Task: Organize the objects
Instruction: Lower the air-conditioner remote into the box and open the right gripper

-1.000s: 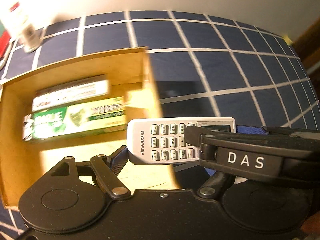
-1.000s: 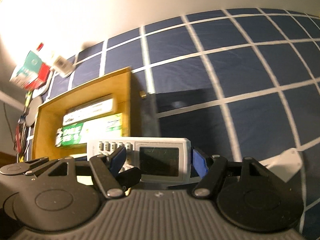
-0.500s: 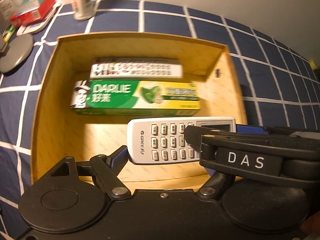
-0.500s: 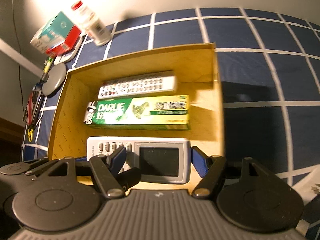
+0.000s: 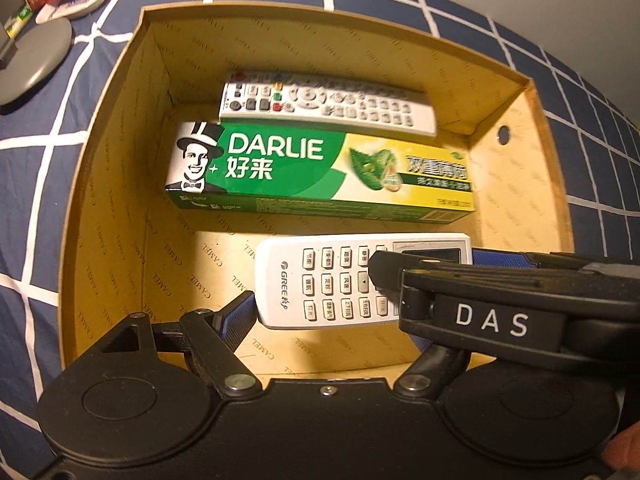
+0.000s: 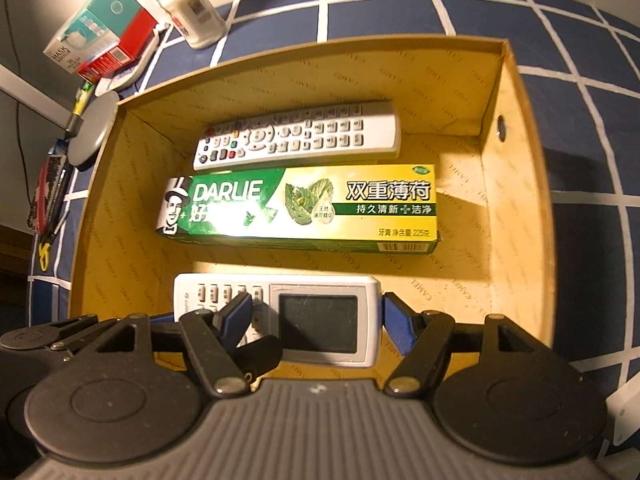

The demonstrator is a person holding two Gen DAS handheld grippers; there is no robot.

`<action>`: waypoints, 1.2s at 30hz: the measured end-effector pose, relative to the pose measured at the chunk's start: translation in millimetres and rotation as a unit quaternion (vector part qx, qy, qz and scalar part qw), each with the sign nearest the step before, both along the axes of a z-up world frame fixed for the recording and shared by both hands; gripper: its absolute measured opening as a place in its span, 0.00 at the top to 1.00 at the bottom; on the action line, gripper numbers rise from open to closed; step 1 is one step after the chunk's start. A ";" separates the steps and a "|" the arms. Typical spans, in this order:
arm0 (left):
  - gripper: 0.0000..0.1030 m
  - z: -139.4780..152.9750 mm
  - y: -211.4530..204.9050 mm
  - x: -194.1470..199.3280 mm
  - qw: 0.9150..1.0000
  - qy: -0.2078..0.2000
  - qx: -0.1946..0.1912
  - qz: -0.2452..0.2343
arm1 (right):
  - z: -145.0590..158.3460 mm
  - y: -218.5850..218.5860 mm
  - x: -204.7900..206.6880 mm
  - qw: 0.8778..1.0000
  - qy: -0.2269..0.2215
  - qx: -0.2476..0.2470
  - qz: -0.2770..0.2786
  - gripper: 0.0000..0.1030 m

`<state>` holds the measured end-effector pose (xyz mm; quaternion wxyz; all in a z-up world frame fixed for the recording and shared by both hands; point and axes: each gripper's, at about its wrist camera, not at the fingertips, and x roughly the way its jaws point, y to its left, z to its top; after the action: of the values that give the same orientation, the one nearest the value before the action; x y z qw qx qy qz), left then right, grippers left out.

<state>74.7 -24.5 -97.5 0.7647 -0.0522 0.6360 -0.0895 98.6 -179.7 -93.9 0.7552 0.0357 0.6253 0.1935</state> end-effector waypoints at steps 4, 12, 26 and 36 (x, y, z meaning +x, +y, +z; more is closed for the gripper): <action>0.26 -12.7 4.4 8.3 1.000 0.012 -0.003 -0.001 | -13.5 5.7 8.0 1.000 0.012 -0.005 0.000 0.32; 0.26 -34.7 7.8 24.2 0.999 0.035 -0.005 -0.006 | -34.6 11.4 23.1 0.999 0.033 -0.013 -0.004 0.32; 0.26 -45.6 13.6 37.0 0.999 0.048 -0.007 -0.008 | -46.3 17.4 43.6 0.999 0.046 -0.020 -0.007 0.32; 0.25 -46.0 18.2 30.5 0.999 0.053 -0.010 -0.004 | -47.4 17.3 47.8 0.998 0.056 -0.022 -0.011 0.32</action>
<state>105.2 -6.3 -143.4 0.7291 -0.0618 0.6747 -0.0966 146.4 -162.3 -141.2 0.7215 0.0369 0.6703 0.1697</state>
